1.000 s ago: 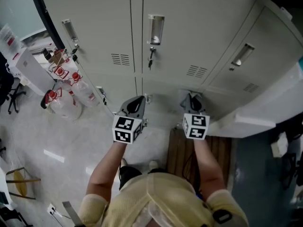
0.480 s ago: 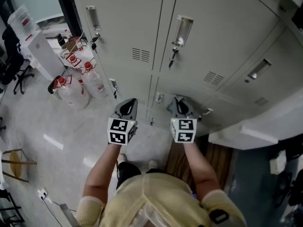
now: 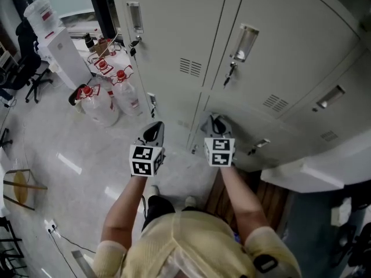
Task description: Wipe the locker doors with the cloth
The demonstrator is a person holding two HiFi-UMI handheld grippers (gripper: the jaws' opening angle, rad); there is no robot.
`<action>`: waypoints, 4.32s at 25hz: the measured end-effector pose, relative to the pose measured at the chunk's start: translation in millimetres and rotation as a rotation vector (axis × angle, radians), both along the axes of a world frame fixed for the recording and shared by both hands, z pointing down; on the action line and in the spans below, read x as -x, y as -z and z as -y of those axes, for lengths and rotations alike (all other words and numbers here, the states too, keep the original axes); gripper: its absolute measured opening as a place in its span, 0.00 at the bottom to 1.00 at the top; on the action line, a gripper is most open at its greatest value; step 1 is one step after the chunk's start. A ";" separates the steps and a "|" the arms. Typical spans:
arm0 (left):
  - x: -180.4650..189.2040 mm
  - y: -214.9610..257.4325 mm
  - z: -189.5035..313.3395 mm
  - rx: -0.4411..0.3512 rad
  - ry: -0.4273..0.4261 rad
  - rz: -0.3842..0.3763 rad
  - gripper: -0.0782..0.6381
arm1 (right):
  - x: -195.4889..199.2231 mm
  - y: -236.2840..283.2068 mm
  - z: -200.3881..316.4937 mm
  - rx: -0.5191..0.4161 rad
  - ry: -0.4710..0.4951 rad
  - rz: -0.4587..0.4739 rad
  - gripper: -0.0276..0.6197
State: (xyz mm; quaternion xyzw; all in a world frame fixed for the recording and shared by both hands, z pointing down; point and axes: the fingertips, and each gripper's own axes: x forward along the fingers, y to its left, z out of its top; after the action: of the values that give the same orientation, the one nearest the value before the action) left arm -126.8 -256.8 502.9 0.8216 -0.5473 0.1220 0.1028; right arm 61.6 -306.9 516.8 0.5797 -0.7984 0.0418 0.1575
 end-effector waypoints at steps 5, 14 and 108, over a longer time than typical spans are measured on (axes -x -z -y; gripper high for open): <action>4.7 -2.1 2.6 0.012 0.007 0.002 0.11 | -2.7 -14.4 21.3 0.044 -0.023 -0.030 0.05; -7.8 -1.8 15.7 0.014 -0.023 0.007 0.11 | -24.9 -17.2 22.5 0.045 -0.036 -0.084 0.05; -51.4 -71.4 24.6 0.085 -0.113 -0.032 0.11 | -51.6 -103.6 13.3 0.191 -0.035 -0.189 0.05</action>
State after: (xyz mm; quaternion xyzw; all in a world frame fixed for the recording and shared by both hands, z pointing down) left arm -75.4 -281.4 574.3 0.8480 -0.4926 0.1377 0.1392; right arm 113.2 -320.2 620.4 0.5771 -0.7623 0.0654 0.2856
